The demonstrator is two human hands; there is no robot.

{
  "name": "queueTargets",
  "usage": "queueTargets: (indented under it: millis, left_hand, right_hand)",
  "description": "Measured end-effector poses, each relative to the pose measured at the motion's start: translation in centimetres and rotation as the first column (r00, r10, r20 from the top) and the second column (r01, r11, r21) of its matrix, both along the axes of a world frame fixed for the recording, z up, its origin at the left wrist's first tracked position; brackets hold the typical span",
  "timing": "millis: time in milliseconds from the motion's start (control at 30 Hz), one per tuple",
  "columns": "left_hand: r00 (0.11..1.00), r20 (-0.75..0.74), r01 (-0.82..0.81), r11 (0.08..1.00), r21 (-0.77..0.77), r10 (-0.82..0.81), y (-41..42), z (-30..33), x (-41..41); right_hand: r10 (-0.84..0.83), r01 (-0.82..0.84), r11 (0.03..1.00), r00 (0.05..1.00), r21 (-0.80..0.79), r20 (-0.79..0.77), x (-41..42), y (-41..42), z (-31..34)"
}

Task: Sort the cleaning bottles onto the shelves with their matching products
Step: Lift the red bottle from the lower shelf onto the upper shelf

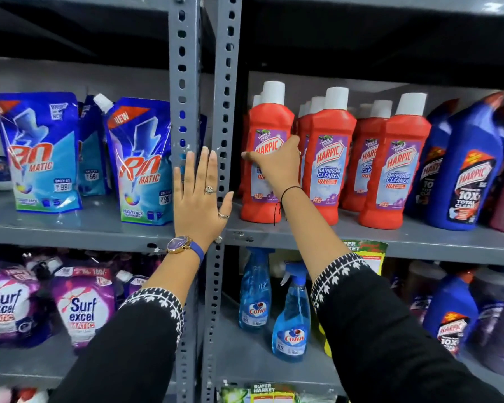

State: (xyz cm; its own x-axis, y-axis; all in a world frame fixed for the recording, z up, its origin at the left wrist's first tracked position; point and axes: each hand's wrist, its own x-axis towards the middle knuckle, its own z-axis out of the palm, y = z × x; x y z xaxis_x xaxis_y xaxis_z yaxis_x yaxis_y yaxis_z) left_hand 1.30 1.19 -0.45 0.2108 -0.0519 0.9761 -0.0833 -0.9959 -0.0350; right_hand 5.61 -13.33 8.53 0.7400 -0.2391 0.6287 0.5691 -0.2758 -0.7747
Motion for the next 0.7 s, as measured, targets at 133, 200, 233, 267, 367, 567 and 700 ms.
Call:
queueTargets:
  millis: [133,200,233,267,367,567,700]
  left_hand:
    - [1.000,0.003,-0.006,1.000,0.002,0.006,0.0,0.0,0.0]
    - [1.000,0.000,-0.006,1.000,0.003,0.006,0.0,0.0,0.0]
    - [1.000,-0.003,-0.008,1.000,0.002,0.008,0.0,0.0,0.0]
    - [1.000,-0.007,-0.011,1.000,0.001,0.011,0.0,0.0,0.1]
    - [1.000,-0.012,-0.011,1.000,-0.002,0.010,0.0,0.0,0.0]
    - [1.000,-0.010,-0.007,1.000,-0.004,0.007,0.1,0.0,0.2]
    - [1.000,-0.006,-0.010,1.000,0.001,0.010,0.0,0.0,0.0]
  right_hand:
    - [-0.006,0.006,1.000,1.000,-0.017,0.019,0.5,0.4,-0.3]
    - [-0.008,0.008,1.000,1.000,-0.024,0.014,0.5,0.4,-0.3]
    - [-0.006,0.007,1.000,1.000,-0.029,0.011,0.3,0.4,-0.3]
    - [-0.007,0.007,0.999,1.000,-0.033,0.008,0.1,0.4,-0.3]
    - [-0.029,0.029,0.998,1.000,-0.057,0.002,-0.7,0.4,-0.4]
    - [-0.161,0.179,0.983,0.951,-0.046,0.265,-6.5,1.9,-9.2]
    - [-0.084,0.156,0.966,0.944,-0.207,0.319,-9.5,2.4,-20.6]
